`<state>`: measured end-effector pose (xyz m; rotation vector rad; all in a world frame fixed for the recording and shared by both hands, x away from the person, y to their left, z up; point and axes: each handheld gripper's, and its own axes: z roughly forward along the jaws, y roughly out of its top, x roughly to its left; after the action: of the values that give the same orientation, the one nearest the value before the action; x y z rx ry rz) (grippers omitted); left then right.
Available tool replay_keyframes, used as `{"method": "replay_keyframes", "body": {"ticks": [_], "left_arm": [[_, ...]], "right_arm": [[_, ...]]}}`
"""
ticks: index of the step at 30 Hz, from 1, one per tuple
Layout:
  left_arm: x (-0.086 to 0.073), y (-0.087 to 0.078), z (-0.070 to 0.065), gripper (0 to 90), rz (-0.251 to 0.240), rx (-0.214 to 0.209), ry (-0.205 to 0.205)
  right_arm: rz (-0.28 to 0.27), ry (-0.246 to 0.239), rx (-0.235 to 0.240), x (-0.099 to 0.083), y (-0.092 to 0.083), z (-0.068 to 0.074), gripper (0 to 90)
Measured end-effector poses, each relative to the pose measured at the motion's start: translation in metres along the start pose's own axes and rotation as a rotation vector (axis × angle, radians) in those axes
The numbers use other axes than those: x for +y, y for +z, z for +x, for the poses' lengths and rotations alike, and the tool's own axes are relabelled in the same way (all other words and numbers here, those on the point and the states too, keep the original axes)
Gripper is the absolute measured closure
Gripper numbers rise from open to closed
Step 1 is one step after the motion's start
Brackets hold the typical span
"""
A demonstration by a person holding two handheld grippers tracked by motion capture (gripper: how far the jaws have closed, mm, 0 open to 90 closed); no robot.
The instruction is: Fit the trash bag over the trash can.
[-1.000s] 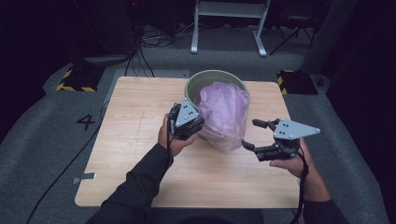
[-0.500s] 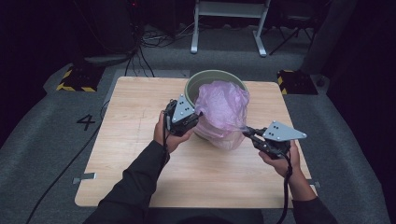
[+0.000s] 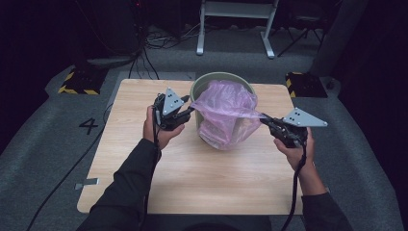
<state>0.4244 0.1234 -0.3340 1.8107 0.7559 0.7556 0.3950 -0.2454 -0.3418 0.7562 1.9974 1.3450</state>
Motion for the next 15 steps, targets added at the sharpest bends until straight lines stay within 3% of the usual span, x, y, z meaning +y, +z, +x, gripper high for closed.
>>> {"method": "replay_keyframes", "body": {"ticks": [2, 3, 6, 9, 12, 15], "left_arm": [[-0.002, -0.003, 0.004, 36.8, 0.011, -0.048, -0.054], [-0.003, -0.006, 0.003, 31.0, 0.005, -0.055, -0.057], [-0.008, -0.021, -0.008, 27.8, -0.017, -0.101, -0.036], [-0.013, -0.038, -0.029, 26.5, -0.042, -0.150, -0.003], [-0.016, -0.048, -0.056, 27.0, -0.033, -0.188, 0.047], [-0.018, -0.050, -0.076, 30.1, -0.035, -0.269, 0.031]], "right_arm": [[-0.004, 0.030, 0.008, -0.001, 0.001, -0.004, 90.0], [-0.002, 0.048, 0.006, -0.001, 0.002, -0.006, 90.0], [0.003, 0.061, 0.009, -0.003, 0.003, -0.008, 90.0], [0.013, 0.064, 0.003, -0.003, 0.004, -0.009, 90.0], [0.027, 0.078, -0.001, -0.002, 0.006, -0.011, 90.0], [0.030, 0.082, 0.001, -0.001, 0.007, -0.011, 90.0]]}}
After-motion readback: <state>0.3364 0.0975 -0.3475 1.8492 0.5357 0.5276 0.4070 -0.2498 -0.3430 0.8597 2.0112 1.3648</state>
